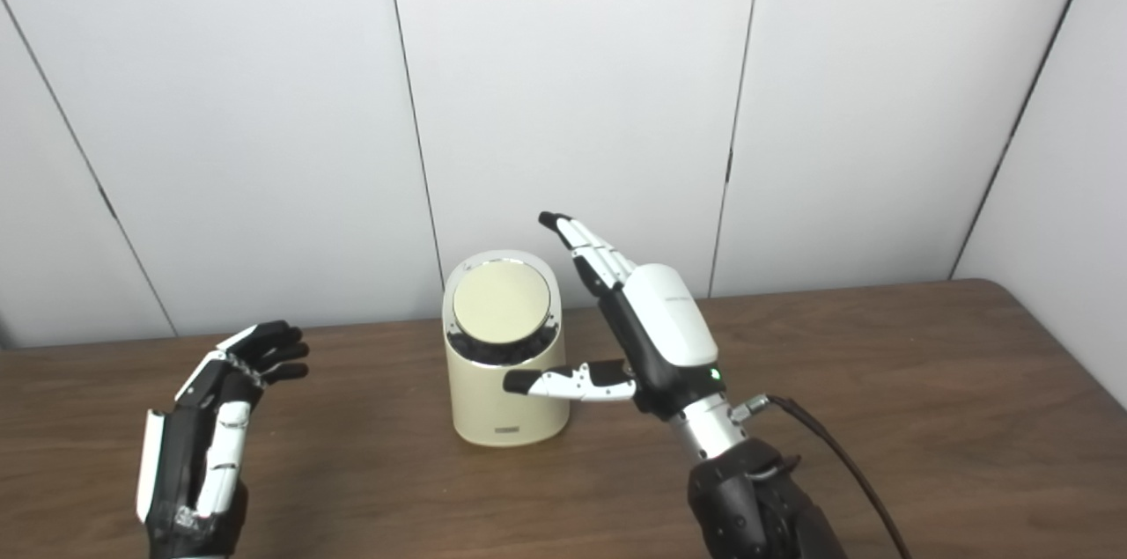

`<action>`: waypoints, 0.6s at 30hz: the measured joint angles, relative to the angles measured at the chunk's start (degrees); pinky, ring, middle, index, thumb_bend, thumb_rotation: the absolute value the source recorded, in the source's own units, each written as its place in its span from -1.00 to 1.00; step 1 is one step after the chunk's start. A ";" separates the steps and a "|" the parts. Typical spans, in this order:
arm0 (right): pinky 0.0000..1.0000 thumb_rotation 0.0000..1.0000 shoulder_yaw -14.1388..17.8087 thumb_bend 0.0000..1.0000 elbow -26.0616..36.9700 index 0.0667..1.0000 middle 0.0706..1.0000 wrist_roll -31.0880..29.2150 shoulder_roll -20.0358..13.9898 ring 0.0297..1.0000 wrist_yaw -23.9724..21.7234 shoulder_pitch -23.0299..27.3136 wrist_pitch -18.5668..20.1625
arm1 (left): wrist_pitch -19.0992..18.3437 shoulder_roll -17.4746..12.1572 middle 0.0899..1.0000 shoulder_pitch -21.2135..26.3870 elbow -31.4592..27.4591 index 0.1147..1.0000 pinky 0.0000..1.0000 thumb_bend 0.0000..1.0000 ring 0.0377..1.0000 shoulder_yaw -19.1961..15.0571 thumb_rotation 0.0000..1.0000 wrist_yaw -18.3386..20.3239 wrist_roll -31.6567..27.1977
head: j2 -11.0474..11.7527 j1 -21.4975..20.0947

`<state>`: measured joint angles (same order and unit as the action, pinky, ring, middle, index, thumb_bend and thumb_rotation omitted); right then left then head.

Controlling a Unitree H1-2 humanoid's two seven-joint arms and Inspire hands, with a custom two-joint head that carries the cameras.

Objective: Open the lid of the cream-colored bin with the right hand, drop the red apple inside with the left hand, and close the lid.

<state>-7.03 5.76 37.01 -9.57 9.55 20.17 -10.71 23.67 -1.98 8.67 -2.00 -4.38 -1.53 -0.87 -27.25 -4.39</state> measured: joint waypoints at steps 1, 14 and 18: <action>0.66 0.59 1.04 0.18 -0.16 0.78 0.81 -1.56 0.68 0.80 1.73 -0.85 -1.72 | 0.00 0.00 0.43 0.00 0.00 0.42 0.33 -0.20 0.40 -0.01 0.47 -0.03 0.06 | 0.09 0.00; 0.19 -0.29 10.53 -0.44 -5.81 0.35 0.32 -20.82 8.23 0.30 10.33 -8.43 -12.45 | -0.21 0.17 0.34 0.00 -0.45 0.29 0.22 -0.47 0.33 -1.85 -0.18 -2.55 2.73 | 0.18 0.09; 0.20 -0.40 10.83 -0.46 -5.84 0.35 0.33 -21.37 8.59 0.30 10.50 -8.43 -12.44 | -0.21 0.92 0.30 0.02 -0.44 0.26 0.16 -0.45 0.29 -2.14 -0.33 -3.44 3.17 | 0.26 0.26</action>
<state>3.79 -0.08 15.64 -0.98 20.05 11.74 -23.15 23.46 -1.06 8.69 -2.45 -6.52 -4.97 2.30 -26.98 -4.13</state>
